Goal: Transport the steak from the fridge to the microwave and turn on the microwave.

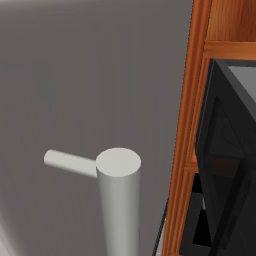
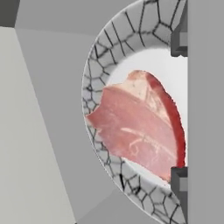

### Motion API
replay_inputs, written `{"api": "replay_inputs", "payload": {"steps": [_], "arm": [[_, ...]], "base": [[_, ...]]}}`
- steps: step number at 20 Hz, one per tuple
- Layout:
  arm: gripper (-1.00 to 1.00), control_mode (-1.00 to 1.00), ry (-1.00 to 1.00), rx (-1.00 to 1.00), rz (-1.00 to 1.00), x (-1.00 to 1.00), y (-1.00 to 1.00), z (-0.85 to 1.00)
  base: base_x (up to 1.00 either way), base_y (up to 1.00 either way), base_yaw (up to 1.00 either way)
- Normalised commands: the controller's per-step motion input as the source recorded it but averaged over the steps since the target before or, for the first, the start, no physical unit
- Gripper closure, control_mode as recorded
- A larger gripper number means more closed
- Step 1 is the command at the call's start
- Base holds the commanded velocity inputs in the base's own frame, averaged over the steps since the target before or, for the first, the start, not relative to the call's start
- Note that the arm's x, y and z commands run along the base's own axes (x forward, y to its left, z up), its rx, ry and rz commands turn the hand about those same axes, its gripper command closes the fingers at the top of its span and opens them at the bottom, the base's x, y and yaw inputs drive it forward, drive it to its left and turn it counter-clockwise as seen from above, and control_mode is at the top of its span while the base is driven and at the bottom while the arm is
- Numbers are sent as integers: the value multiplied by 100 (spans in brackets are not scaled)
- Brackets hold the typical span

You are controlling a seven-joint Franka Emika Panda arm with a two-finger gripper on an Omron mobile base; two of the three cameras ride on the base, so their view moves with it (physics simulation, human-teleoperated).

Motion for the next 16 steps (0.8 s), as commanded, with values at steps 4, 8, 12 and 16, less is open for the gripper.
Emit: {"api": "replay_inputs", "payload": {"steps": [4, 8, 12, 16], "arm": [[-100, -100, 1, 1, 0, 21, 0, -5], [-100, -100, 4, 0, 0, 2, 0, -26], [-100, -100, 3, 0, -1, 1, 0, -29], [-100, -100, 0, 2, -1, 2, 0, -8]], "base": [[0, 0, 0], [0, 0, 0], [0, 0, 0], [0, 0, 0]]}}
